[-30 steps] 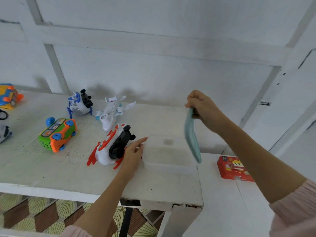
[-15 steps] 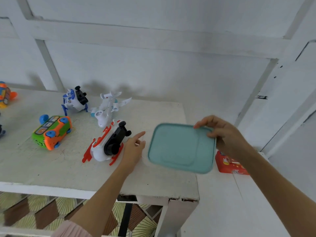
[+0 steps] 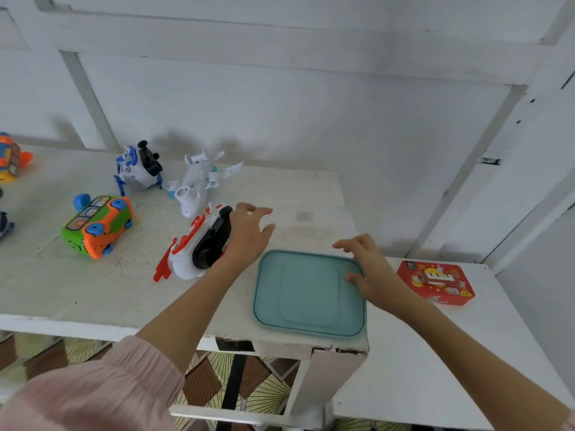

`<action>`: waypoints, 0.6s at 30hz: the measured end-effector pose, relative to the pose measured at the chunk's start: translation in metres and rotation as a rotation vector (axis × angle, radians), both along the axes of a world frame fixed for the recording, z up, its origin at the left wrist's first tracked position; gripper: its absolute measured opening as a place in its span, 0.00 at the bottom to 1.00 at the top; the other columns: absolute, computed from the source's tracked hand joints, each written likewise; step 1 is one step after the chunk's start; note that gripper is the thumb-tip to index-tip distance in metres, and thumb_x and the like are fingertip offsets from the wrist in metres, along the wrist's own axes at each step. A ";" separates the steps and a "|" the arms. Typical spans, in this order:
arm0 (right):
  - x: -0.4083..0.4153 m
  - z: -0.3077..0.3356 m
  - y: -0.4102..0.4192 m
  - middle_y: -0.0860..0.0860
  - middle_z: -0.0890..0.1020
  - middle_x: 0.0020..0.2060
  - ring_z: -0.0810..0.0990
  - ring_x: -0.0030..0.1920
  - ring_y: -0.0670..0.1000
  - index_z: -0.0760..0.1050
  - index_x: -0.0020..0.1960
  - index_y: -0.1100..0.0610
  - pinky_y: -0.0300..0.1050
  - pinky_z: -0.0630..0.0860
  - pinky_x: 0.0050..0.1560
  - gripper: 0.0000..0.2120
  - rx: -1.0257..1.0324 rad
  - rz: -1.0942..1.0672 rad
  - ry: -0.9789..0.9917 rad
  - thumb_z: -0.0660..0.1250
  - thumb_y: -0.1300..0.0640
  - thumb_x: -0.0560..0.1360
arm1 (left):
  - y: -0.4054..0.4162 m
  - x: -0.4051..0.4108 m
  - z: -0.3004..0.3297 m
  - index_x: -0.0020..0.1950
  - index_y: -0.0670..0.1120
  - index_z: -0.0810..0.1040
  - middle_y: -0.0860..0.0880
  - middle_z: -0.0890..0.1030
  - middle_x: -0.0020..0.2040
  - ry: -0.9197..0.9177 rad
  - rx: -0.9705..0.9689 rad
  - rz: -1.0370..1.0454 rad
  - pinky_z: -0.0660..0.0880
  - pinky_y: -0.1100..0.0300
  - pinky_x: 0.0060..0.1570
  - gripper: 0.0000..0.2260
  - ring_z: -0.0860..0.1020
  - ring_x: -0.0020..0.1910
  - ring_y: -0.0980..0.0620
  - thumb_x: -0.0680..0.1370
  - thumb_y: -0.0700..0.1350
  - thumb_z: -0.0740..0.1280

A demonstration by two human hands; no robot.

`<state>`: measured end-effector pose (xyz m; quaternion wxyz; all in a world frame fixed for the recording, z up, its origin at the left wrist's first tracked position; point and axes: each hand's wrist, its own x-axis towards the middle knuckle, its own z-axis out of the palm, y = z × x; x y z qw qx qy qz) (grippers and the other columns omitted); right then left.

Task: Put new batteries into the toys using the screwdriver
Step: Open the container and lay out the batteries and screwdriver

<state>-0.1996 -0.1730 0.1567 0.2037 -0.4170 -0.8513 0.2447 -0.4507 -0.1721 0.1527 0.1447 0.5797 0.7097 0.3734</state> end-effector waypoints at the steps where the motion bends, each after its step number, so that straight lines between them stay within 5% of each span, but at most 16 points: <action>1: -0.004 -0.003 -0.002 0.51 0.65 0.55 0.73 0.51 0.55 0.68 0.63 0.54 0.46 0.72 0.55 0.25 0.060 -0.013 -0.029 0.67 0.70 0.70 | -0.005 0.000 0.003 0.64 0.43 0.76 0.42 0.67 0.63 0.068 0.020 -0.064 0.57 0.65 0.60 0.15 0.65 0.62 0.44 0.78 0.42 0.67; 7: -0.004 -0.017 0.006 0.60 0.72 0.52 0.71 0.51 0.59 0.73 0.58 0.62 0.52 0.71 0.51 0.28 0.362 -0.089 -0.159 0.78 0.58 0.61 | -0.031 -0.005 -0.002 0.65 0.44 0.76 0.44 0.72 0.64 0.340 -0.040 -0.323 0.62 0.55 0.63 0.22 0.68 0.64 0.45 0.73 0.50 0.72; 14: 0.003 -0.015 0.012 0.54 0.70 0.62 0.66 0.58 0.55 0.67 0.66 0.58 0.48 0.65 0.55 0.29 0.372 -0.095 -0.396 0.72 0.53 0.69 | -0.034 -0.010 -0.007 0.65 0.46 0.74 0.47 0.70 0.65 0.649 -0.126 -0.336 0.60 0.47 0.68 0.24 0.66 0.65 0.45 0.71 0.48 0.74; 18: -0.005 -0.018 0.013 0.54 0.71 0.57 0.68 0.55 0.55 0.70 0.61 0.59 0.47 0.66 0.51 0.23 0.386 -0.108 -0.421 0.70 0.58 0.68 | -0.034 -0.010 -0.004 0.62 0.43 0.73 0.47 0.68 0.65 0.755 -0.142 -0.303 0.64 0.53 0.62 0.20 0.67 0.61 0.45 0.73 0.47 0.71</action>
